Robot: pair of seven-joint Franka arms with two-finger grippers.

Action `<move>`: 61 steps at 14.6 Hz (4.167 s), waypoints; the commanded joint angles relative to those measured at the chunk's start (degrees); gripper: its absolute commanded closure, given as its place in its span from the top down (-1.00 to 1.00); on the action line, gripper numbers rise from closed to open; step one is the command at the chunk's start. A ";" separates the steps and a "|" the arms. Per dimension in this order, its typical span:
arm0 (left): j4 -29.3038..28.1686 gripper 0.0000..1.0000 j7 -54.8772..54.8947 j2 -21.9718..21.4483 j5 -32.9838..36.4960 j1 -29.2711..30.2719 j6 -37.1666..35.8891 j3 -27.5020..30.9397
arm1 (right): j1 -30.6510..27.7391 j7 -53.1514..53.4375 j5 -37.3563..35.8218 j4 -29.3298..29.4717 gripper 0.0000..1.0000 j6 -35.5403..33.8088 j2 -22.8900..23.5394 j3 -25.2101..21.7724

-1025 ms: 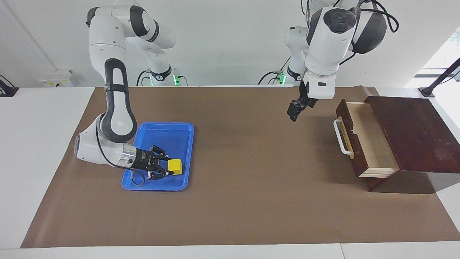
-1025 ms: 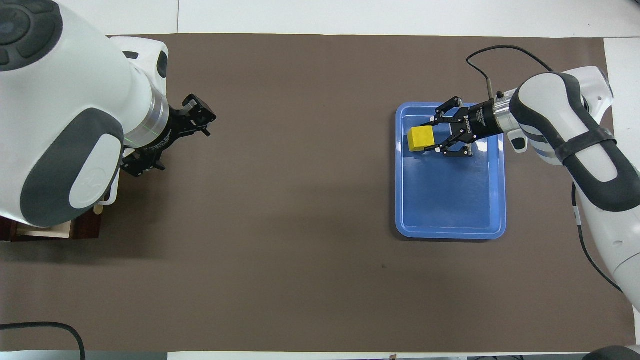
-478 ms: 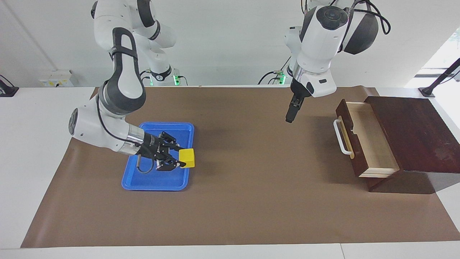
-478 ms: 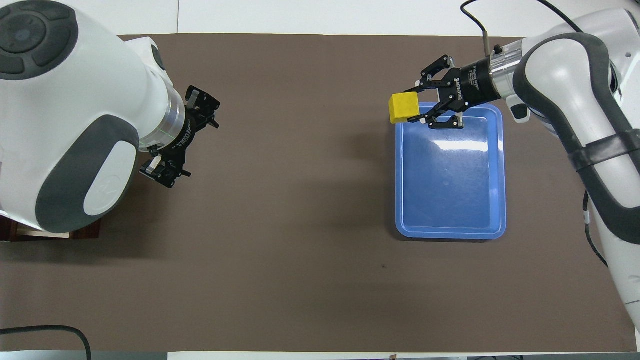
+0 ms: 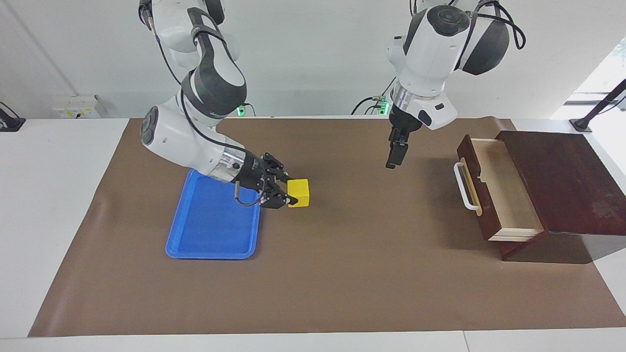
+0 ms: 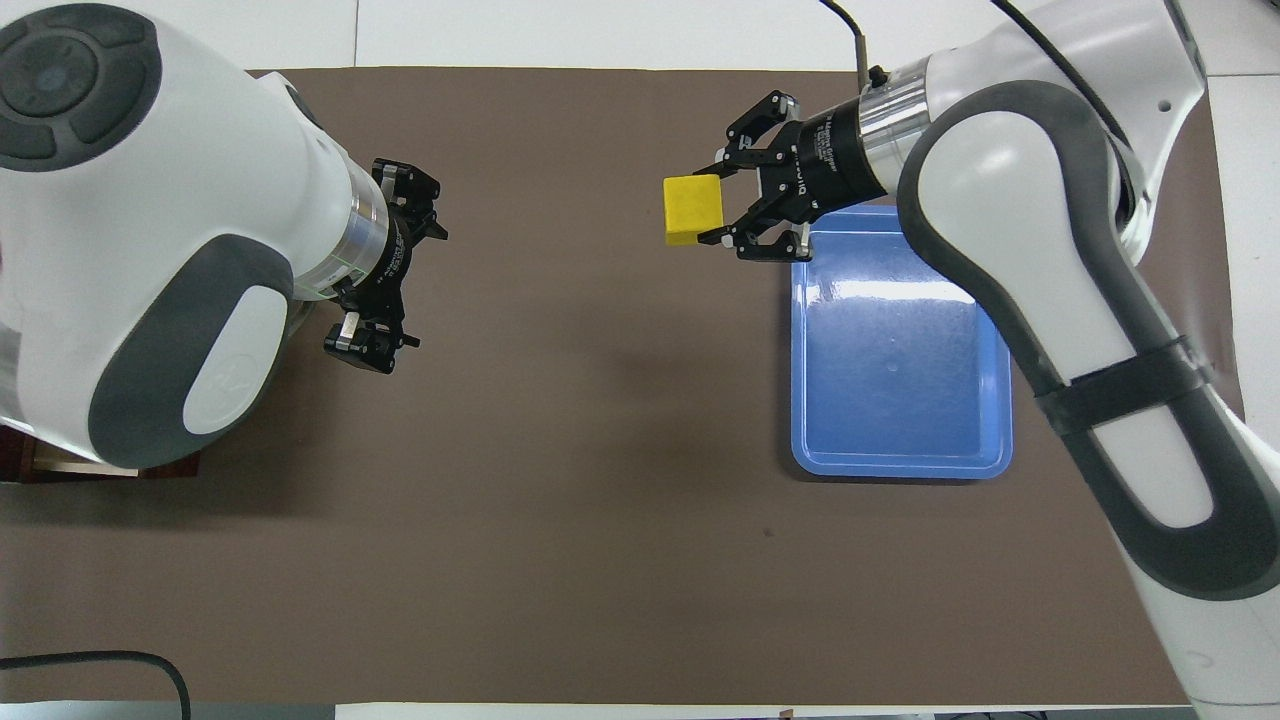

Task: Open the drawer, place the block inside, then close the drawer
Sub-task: 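Lift the cube with the right gripper while the left gripper reaches toward it, then grasp the yellow cube with the left gripper beside the right gripper, then open the right gripper and withdraw it while the left gripper carries the cube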

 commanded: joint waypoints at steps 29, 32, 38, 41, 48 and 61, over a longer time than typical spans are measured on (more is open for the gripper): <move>22.66 1.00 -17.91 20.12 1.46 -13.90 -2.37 9.40 | 8.97 11.09 0.78 1.06 -1.00 9.33 0.88 0.10; 22.83 1.00 -18.18 20.39 1.37 -13.99 -2.37 9.31 | 8.97 11.09 0.78 1.06 -1.00 9.33 0.88 0.10; 23.01 1.00 -18.18 20.39 1.37 -15.22 -3.86 9.31 | 8.97 11.09 0.78 1.06 -1.00 9.24 0.88 0.10; 23.01 0.96 -18.97 20.39 1.37 -16.10 -3.95 9.40 | 8.97 11.09 0.78 1.06 -1.00 9.24 0.88 0.10; 23.19 -0.39 -18.88 20.48 1.37 -15.75 -4.74 9.48 | 8.88 11.18 0.78 1.15 -1.00 9.24 0.88 0.10; 23.19 -1.00 -18.97 20.48 1.28 -15.49 -4.04 9.48 | 8.53 14.08 0.78 1.24 1.00 9.24 0.79 0.02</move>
